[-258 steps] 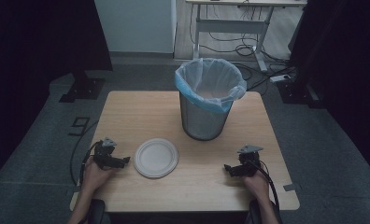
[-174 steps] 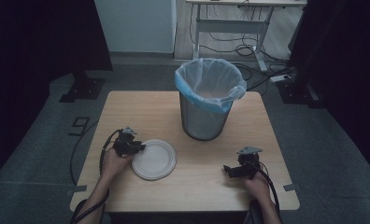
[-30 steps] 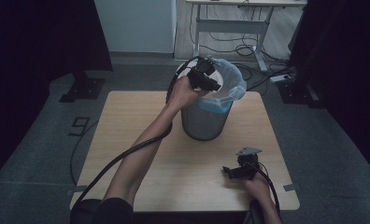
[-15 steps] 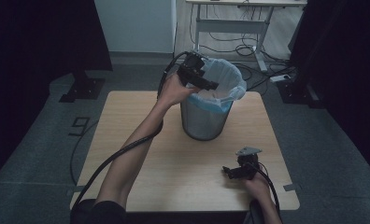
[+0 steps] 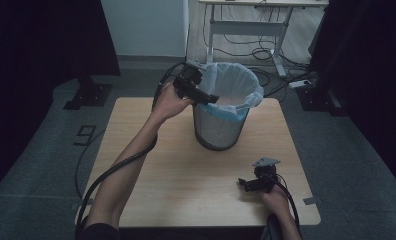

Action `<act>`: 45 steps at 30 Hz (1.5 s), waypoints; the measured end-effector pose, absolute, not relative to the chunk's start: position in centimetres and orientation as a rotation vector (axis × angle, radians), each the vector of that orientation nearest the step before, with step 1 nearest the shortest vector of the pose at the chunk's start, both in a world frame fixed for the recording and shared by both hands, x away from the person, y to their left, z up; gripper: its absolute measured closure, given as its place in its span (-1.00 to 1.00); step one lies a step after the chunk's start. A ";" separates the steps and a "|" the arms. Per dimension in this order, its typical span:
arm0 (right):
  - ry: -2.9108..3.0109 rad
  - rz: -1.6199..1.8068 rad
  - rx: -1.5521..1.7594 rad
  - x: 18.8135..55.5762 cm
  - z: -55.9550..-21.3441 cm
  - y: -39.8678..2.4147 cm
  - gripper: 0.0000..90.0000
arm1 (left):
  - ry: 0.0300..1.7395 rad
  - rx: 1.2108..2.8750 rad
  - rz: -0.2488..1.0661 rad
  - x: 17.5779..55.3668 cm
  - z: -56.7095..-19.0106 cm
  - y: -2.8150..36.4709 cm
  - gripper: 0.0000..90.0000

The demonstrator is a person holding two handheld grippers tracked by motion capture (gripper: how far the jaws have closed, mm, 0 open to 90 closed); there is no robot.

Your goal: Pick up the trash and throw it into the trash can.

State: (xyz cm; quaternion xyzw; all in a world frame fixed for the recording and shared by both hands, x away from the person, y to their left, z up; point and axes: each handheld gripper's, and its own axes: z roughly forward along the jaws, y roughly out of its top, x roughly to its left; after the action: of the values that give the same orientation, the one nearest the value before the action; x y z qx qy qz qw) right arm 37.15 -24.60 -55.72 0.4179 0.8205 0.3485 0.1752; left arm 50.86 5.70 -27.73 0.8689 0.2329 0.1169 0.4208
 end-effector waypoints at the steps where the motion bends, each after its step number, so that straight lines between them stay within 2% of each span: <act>1: 2.324 0.987 1.184 37.2 -55.7 -24.6 -1.00 | 0.577 2.176 0.292 50.7 -27.8 6.0 -1.00; 19: 2.321 0.987 1.187 37.1 -55.7 -24.5 -1.00 | 0.571 2.139 0.296 48.8 -30.2 10.7 -1.00; 45: 2.319 0.986 1.189 37.0 -55.7 -24.5 -1.00 | 0.709 2.097 0.361 46.4 -33.8 19.3 -1.00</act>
State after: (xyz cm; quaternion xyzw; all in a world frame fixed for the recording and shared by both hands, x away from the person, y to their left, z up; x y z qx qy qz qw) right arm 37.04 -24.49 -55.73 0.4201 0.8191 0.3483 0.1767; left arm 46.36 19.31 -33.84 0.8422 0.2846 0.1449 0.4345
